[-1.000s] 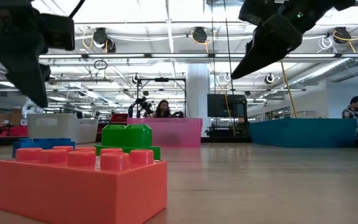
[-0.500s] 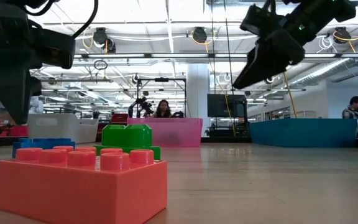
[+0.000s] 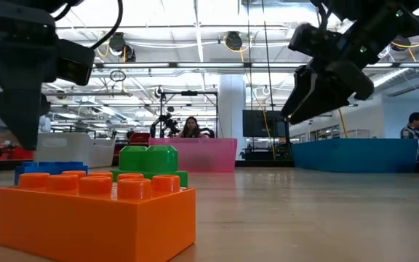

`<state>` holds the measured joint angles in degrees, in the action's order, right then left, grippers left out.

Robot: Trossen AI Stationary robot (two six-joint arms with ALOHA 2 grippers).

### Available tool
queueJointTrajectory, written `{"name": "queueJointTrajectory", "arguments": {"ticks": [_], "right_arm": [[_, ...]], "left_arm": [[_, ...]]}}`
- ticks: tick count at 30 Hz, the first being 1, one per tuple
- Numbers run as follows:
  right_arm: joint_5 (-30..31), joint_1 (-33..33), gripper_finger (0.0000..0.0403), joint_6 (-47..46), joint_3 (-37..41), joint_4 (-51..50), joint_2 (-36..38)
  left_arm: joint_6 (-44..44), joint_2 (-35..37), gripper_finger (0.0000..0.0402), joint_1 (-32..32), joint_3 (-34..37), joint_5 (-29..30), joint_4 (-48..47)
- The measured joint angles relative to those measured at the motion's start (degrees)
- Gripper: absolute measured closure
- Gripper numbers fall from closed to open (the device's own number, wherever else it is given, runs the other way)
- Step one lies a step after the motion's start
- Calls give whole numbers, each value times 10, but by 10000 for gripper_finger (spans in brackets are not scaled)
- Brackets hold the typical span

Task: Sort & place blocks by color
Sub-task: Put the blue game piece into the blue bin

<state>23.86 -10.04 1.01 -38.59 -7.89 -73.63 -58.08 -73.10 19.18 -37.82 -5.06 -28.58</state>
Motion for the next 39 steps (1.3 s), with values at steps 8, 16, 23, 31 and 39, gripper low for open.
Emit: {"name": "queueJointTrajectory", "arguments": {"ticks": [8,16,23,31,39], "right_arm": [[0,0,103,4,11,0,0],[0,0,103,3,11,-1,0],[0,0,103,2,11,3,0],[0,0,103,7,11,12,0],[-1,11,103,16,11,55,0]], "left_arm": [[6,-62,37,-19,0,0,11],[2,-106,37,-33,-3,-1,8],[1,-108,75,-40,-1,10,13],[15,-110,185,-42,0,22,25],[75,-112,265,-70,0,37,76]]}}
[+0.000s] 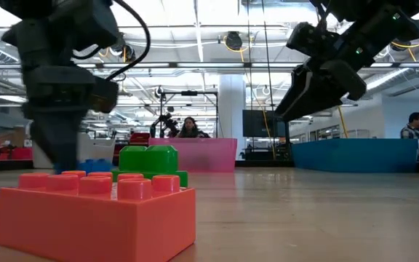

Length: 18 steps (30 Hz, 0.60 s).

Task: Sort & place blocks by color
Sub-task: Put the blue game piece into the blue bin

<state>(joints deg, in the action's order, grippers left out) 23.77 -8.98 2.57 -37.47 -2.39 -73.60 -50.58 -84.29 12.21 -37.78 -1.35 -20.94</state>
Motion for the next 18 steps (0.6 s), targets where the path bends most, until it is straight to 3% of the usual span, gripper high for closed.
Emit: {"name": "queueJointTrajectory", "arguments": {"ticks": [10,15,18], "right_arm": [[-10,0,103,47,0,84,0],[-18,0,103,71,0,172,0],[-62,8,103,53,0,242,0]], "left_arm": [[195,1,257,-66,-111,58,18],[270,1,259,-82,-148,94,12],[313,1,262,-82,-158,101,20]]}}
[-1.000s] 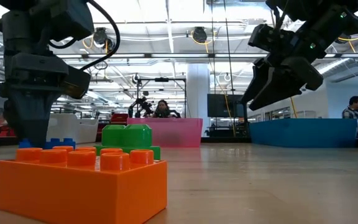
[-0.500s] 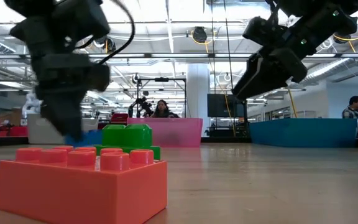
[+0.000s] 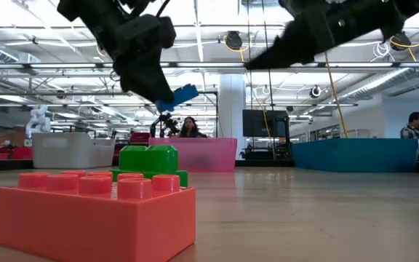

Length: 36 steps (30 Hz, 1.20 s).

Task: Sort & place blocks by color
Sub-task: Put the blue game piece into the blue bin

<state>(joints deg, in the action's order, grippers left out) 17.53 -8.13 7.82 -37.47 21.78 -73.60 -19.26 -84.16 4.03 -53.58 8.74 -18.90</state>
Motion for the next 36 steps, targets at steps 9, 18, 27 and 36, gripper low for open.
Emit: {"name": "queueJointTrajectory", "arguments": {"ticks": [9,18,27,36], "right_arm": [[-119,36,103,-64,0,111,-24],[-144,44,103,-56,0,160,-40],[-148,48,103,-65,0,208,-49],[-148,48,103,-62,0,218,-49]], "left_arm": [[68,0,259,7,-2,22,98],[87,0,258,13,-2,3,176],[115,0,256,14,-2,3,257],[114,0,255,18,-2,3,265]]}}
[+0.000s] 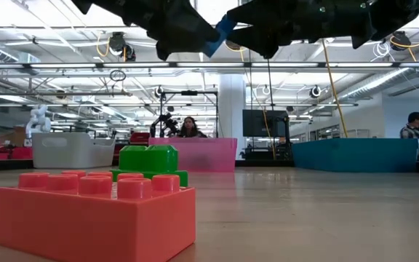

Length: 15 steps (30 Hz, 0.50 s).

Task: Sort & place blocks by color
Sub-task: Put the blue game piece into the blue bin

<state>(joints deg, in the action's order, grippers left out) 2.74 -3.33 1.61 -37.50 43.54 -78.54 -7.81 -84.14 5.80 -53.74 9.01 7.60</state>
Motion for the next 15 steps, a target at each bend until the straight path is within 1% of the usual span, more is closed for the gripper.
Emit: {"name": "queueJointTrajectory", "arguments": {"ticks": [10,13,15], "right_arm": [[0,11,104,-12,0,8,0],[0,10,109,-14,0,10,0],[-1,10,116,-14,0,18,-4]], "left_arm": [[1,-4,254,0,0,0,5],[3,-13,254,0,0,-1,16],[3,-27,254,0,-1,-1,45]]}}
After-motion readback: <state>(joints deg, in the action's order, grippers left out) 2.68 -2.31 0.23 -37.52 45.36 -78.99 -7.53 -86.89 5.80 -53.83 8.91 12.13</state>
